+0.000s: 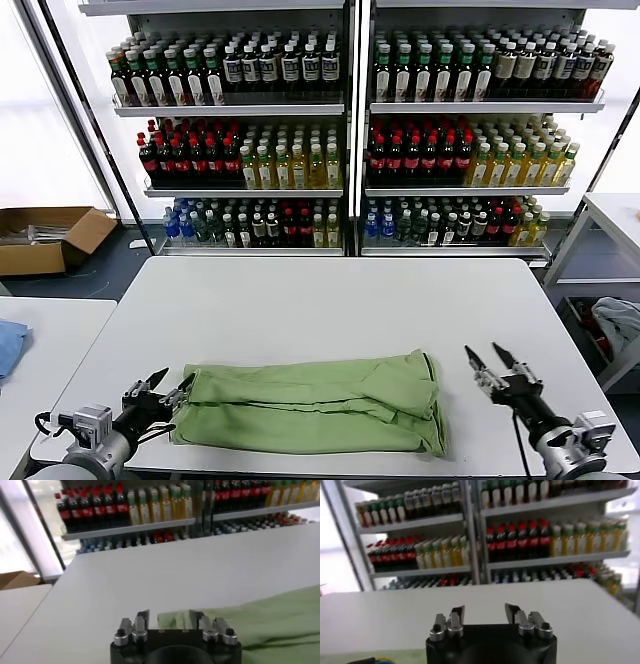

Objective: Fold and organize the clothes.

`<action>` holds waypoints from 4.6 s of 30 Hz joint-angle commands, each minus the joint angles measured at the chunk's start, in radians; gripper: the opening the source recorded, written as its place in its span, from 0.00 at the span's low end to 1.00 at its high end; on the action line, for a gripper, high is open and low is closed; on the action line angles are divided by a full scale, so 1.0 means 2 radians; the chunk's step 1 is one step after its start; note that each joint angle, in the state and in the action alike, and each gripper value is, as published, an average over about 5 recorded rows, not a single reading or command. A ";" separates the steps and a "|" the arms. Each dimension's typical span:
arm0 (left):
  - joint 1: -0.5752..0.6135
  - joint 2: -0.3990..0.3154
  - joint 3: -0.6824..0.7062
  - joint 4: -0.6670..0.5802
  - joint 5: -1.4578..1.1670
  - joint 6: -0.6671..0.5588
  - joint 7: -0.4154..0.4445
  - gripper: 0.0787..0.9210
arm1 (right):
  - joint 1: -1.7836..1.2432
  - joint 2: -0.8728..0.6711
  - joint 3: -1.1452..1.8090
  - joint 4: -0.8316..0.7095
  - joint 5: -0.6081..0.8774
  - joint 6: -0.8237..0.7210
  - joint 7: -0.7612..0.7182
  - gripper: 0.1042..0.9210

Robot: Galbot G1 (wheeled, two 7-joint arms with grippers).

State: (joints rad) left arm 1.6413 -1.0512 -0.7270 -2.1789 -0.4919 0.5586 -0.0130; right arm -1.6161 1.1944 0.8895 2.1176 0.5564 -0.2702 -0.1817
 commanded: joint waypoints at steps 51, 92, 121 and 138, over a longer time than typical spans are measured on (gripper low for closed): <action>-0.030 -0.064 -0.066 0.044 -0.014 -0.007 -0.037 0.02 | -0.003 0.002 0.053 -0.016 -0.009 0.056 -0.005 0.88; -0.088 -0.032 0.041 -0.050 -0.050 0.011 -0.005 0.02 | -0.039 0.024 0.047 0.043 -0.022 0.060 -0.008 0.88; -0.082 -0.141 0.194 -0.012 -0.029 0.011 -0.139 0.02 | -0.075 0.071 0.005 0.067 -0.071 0.071 -0.014 0.88; -0.082 -0.150 0.240 -0.022 -0.098 0.010 -0.139 0.39 | -0.074 0.069 0.007 0.065 -0.066 0.072 -0.014 0.88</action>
State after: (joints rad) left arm 1.4798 -1.3420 -0.2917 -2.1924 -0.5689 0.5798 -0.2680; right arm -1.7646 1.3289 0.9064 2.2472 0.4259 -0.1265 -0.2095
